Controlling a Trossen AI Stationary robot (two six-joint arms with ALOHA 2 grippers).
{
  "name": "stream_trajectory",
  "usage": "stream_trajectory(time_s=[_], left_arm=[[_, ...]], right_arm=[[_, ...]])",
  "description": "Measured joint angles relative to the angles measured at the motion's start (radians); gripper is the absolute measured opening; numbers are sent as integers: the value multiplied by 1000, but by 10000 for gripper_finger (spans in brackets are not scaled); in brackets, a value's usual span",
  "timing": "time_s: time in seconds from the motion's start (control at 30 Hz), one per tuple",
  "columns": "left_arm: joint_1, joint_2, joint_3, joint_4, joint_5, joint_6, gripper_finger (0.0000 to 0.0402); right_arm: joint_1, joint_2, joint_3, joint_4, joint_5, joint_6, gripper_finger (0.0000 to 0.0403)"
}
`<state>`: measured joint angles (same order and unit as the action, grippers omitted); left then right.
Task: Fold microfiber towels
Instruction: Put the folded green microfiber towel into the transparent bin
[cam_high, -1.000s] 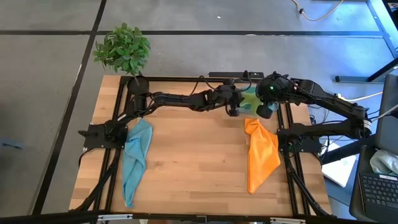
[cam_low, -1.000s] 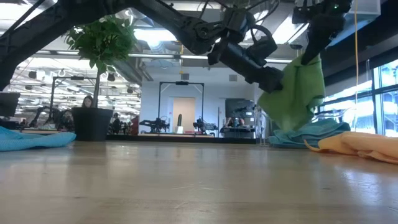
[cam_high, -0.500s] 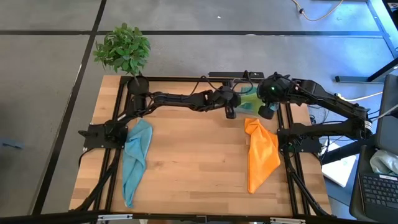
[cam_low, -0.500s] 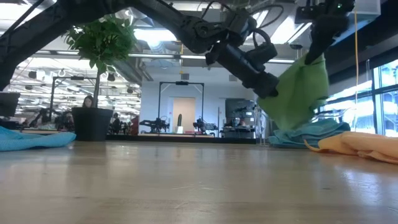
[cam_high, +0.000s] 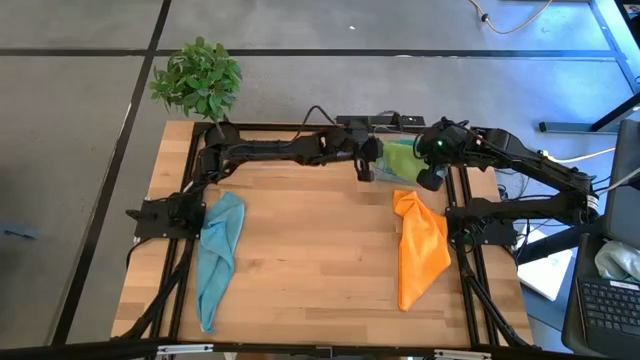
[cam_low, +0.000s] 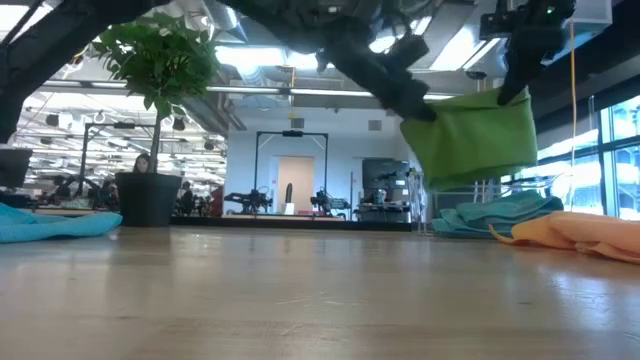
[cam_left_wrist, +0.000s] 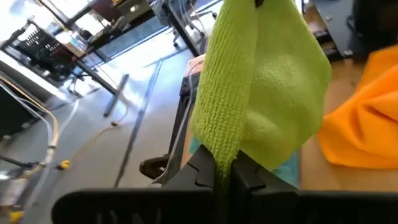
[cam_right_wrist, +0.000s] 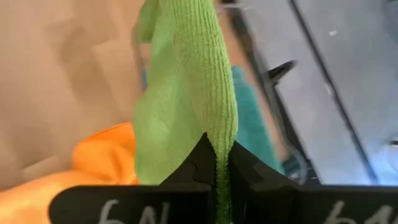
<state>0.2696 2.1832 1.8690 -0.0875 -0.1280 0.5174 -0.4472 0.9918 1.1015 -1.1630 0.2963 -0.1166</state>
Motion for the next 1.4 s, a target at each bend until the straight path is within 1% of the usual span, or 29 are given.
stream_trajectory(time_s=[0.03,0.1,0.2,0.33,0.43,0.47,0.53,0.6,0.67,0.73,0.8,0.87,1.0,1.07,1.13,1.2,1.27,1.4], left_arm=[[14,9,0,8,28,-18,2],[38,25,0,-7,113,-71,1],[61,40,-1,-17,236,-127,2],[82,40,-1,-29,339,-145,3],[93,42,-1,-35,413,-145,1],[99,42,-1,-30,423,-143,1],[115,45,-1,-11,406,-122,5],[128,62,0,29,357,-102,10],[144,74,-2,34,353,-99,14],[163,85,-2,72,356,-99,18],[182,86,-2,77,352,-103,21],[195,95,0,110,344,-86,25],[212,106,-2,97,344,-78,38],[212,111,-2,104,333,-67,45],[212,115,-2,99,301,-65,52],[211,115,-2,99,289,-62,56],[210,114,-2,98,289,-63,59],[202,114,-2,71,288,-62,60]], right_arm=[[-9,0,-4,11,10,-6,12],[-39,3,-23,35,-5,-20,12],[-93,9,-66,56,-84,-21,12],[-163,44,-128,78,-155,-26,12],[-206,67,-143,91,-187,-48,12],[-218,74,-143,108,-187,-51,12],[-249,88,-135,139,-185,-69,12],[-289,106,-132,156,-174,-77,13],[-339,133,-132,156,-174,-79,15],[-390,167,-132,153,-174,-81,17],[-435,205,-133,138,-155,-97,18],[-471,243,-137,128,-133,-104,19],[-525,316,-135,147,-137,-127,19],[-543,348,-135,165,-137,-152,20],[-555,374,-135,188,-135,-166,20],[-561,395,-135,215,-114,-185,20],[-563,406,-135,237,-83,-202,21],[-563,402,-135,250,-78,-206,34]])
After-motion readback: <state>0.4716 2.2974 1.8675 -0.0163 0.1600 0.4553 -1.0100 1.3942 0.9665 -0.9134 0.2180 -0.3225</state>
